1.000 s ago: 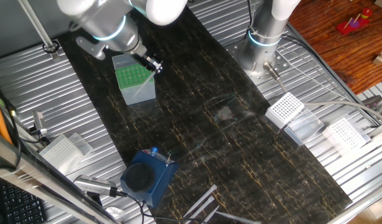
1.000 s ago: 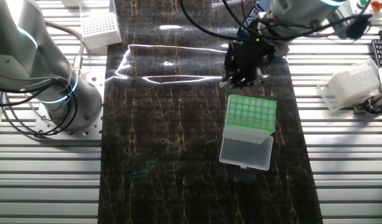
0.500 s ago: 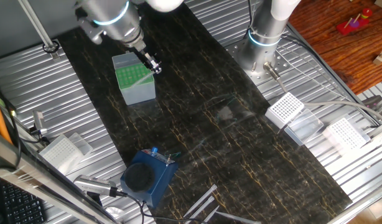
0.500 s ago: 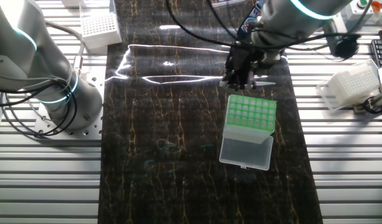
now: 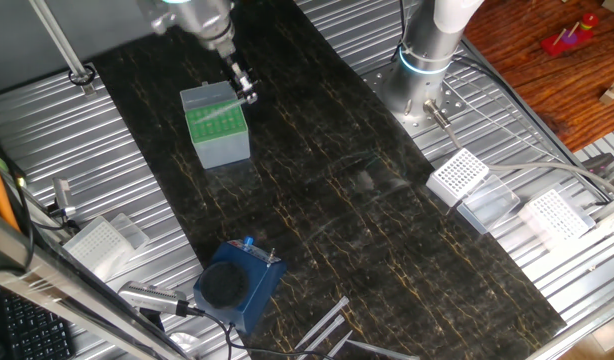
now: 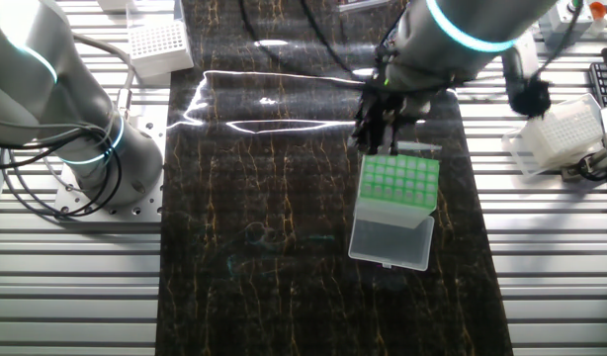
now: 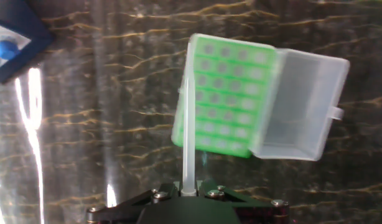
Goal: Insert a large pipette tip into the holder for large pipette tips
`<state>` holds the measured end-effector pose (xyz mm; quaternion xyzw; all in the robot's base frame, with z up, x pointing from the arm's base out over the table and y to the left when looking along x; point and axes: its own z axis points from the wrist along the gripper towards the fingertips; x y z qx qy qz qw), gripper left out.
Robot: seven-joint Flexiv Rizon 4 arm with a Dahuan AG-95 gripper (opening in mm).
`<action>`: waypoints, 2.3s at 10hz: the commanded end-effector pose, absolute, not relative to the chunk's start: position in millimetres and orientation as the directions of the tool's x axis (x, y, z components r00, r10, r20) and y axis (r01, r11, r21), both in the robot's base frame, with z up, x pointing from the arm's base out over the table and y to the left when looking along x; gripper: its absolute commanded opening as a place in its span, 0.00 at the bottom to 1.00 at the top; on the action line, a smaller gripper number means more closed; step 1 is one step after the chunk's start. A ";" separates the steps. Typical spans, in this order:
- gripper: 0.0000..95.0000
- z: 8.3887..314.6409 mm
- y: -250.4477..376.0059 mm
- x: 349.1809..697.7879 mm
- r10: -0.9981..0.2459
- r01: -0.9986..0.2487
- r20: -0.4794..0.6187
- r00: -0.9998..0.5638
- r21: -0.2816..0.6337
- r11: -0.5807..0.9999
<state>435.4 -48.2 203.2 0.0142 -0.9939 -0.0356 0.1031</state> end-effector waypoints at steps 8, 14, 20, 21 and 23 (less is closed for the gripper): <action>0.00 200.0 -53.0 437.7 -0.094 0.029 0.459 -0.884 0.254 0.967; 0.00 194.9 -58.4 444.5 -0.093 0.030 0.460 -0.883 0.254 0.967; 0.00 193.4 -60.0 446.7 -0.100 0.067 0.509 -0.855 0.300 0.952; 0.00 193.4 -60.1 446.5 -0.099 0.080 0.517 -0.850 0.313 0.946; 0.00 193.5 -60.1 446.4 -0.098 0.083 0.518 -0.850 0.316 0.945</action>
